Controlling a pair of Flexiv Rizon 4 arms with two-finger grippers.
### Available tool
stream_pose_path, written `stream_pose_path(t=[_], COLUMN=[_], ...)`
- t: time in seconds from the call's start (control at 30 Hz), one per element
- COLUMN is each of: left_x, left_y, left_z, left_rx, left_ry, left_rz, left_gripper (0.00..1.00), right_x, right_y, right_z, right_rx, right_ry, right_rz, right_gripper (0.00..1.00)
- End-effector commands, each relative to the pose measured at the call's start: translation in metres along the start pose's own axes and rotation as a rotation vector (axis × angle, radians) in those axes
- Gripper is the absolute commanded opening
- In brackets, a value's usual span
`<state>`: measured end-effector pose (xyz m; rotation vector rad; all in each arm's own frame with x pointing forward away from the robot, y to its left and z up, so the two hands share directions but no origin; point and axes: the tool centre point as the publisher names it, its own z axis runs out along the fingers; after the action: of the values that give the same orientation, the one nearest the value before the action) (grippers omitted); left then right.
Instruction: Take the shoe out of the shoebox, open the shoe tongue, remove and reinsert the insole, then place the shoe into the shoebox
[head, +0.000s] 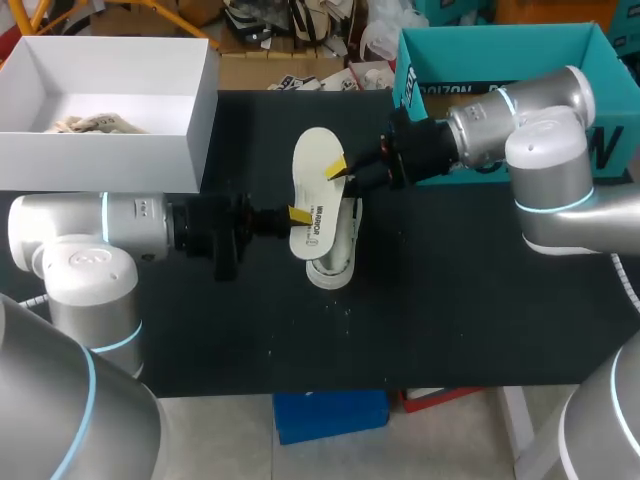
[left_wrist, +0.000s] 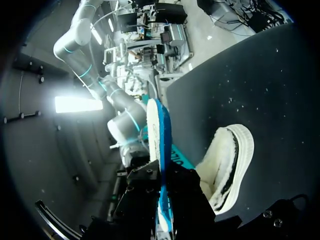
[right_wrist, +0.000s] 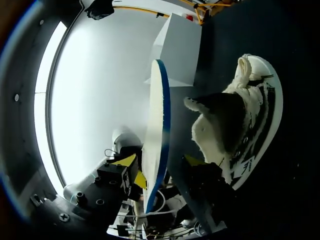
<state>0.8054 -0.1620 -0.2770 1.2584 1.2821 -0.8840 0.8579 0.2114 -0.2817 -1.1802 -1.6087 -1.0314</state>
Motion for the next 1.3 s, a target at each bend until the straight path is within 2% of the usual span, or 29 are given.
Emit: stream_pose_path(t=[0.03,0.17,0.27,0.33,0.37,0.53,0.57,0.6,0.7,1.0,1.17,1.3], left_x=[0.000,0.000,0.000,0.000,0.000,0.000,0.000,-0.002,-0.005,-0.017,-0.036,-0.050], left_y=[-0.001,-0.001,-0.001,-0.001,-0.001,-0.001,-0.001,-0.002,-0.007,-0.019,-0.016,-0.013], left_z=[0.001,0.001,0.001,0.001,0.001,0.001,0.001,-0.002,-0.013,-0.074,-0.081,-0.075], left_rx=[-0.006,-0.006,-0.006,-0.006,-0.006,-0.006,-0.006,0.002,-0.019,-0.059,-0.100,-0.101], left_ry=[0.002,0.002,0.002,0.002,0.002,0.002,0.002,-0.001,0.130,0.466,0.623,0.670], left_rz=[0.003,0.003,0.003,0.003,0.003,0.003,0.003,0.018,0.015,-0.041,-0.074,-0.081], left_gripper=[0.00,0.00,0.00,0.00,0.00,0.00,0.92,1.00,1.00,1.00,1.00,1.00], right_x=[0.001,0.002,0.002,0.002,0.002,0.002,0.002,0.002,0.002,0.002,0.002,0.002], right_y=[-0.003,-0.004,-0.003,-0.001,0.000,0.001,0.001,0.001,0.001,0.001,0.001,0.001], right_z=[0.009,0.012,0.014,0.016,0.016,0.017,0.017,0.017,0.017,0.017,0.017,0.017], right_rx=[-0.011,-0.021,-0.026,-0.038,-0.044,-0.049,-0.049,-0.049,-0.049,-0.049,-0.049,-0.049], right_ry=[-0.001,-0.002,-0.005,-0.013,-0.017,-0.024,-0.024,-0.024,-0.024,-0.024,-0.024,-0.024], right_rz=[0.005,0.012,0.014,0.018,0.020,0.021,0.021,0.021,0.021,0.021,0.021,0.021], right_gripper=[0.50,0.48,0.40,0.21,0.00,0.00,0.00,0.00,0.00,0.00,0.00,0.00])
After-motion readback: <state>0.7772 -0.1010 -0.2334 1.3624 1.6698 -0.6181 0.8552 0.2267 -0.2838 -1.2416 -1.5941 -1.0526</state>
